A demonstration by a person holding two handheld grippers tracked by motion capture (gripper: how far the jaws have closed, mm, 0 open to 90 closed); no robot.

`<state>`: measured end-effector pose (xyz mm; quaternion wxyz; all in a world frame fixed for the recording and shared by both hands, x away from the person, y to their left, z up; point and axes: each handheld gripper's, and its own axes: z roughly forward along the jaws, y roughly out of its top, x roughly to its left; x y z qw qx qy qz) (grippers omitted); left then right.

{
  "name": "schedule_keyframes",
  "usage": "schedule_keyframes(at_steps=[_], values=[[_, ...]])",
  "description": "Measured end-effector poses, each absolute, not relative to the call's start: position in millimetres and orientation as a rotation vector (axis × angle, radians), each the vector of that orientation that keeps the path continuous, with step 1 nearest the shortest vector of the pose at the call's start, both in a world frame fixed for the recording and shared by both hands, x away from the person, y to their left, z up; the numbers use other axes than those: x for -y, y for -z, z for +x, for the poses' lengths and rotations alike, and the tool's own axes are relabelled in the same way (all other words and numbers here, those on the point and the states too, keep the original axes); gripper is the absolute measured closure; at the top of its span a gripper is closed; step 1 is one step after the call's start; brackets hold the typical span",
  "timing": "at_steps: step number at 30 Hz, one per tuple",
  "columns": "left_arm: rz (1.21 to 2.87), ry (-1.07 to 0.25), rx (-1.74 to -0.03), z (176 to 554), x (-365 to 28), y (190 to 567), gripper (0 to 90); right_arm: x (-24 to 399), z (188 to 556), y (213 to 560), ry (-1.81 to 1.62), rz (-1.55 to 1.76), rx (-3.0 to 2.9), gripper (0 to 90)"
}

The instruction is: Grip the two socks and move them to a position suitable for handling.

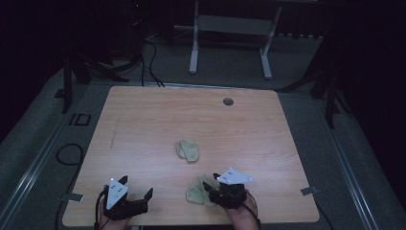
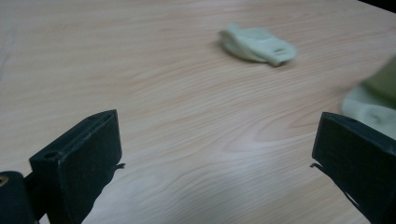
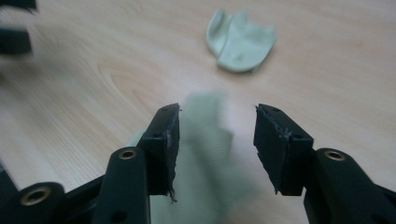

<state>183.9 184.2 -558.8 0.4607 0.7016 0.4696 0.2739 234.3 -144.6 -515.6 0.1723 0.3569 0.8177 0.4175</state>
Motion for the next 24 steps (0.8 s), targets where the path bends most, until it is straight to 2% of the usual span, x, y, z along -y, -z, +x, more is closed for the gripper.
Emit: schedule_keyframes(at_steps=[1,4,5,6,7,9,10,11,12,13,17,24], values=[[1.738,-0.674,-1.131,183.4,-177.9,555.9,4.4,148.9,235.7,508.8,-1.201,1.009,-2.332,47.0],[1.745,-0.635,-1.081,184.0,-166.5,550.9,5.1,154.8,236.7,500.7,-1.224,0.995,-2.36,47.4],[1.764,-0.526,-1.033,189.5,-152.5,549.3,11.8,154.9,236.9,504.8,-1.208,0.975,-2.399,56.8],[1.777,-0.468,-1.023,193.3,-146.3,550.3,16.1,154.1,237.8,507.9,-1.206,0.977,-2.41,59.3],[1.812,-0.394,-1.006,198.0,-138.2,552.4,16.2,152.3,239.0,512.5,-1.201,0.98,-2.419,60.6],[1.84,-0.355,-0.999,200.7,-133.0,553.9,18.8,148.6,240.6,518.5,-1.192,0.971,-2.448,62.5],[1.84,-0.355,-0.999,200.7,-133.0,553.9,22.8,148.6,240.6,518.5,-1.192,0.971,-2.448,62.5],[1.915,-0.283,-0.966,207.1,-118.4,559.2,27.2,136.7,243.9,533.1,-1.131,0.921,-2.504,62.6],[1.957,-0.267,-0.965,209.7,-112.5,561.1,31.9,133.4,245.7,537.2,-1.12,0.913,-2.517,62.6],[1.995,-0.253,-0.956,214.9,-103.9,564.9,32.4,130.4,247.5,540.5,-1.099,0.906,-2.52,62.6],[2.05,-0.238,-0.947,222.7,-94.5,569.4,48.0,124.5,252.2,546.3,-1.073,0.893,-2.534,64.5],[2.12,-0.26,-0.929,231.6,-77.7,571.6,60.9,121.7,258.3,558.4,-1.014,0.908,-2.577,68.8]])
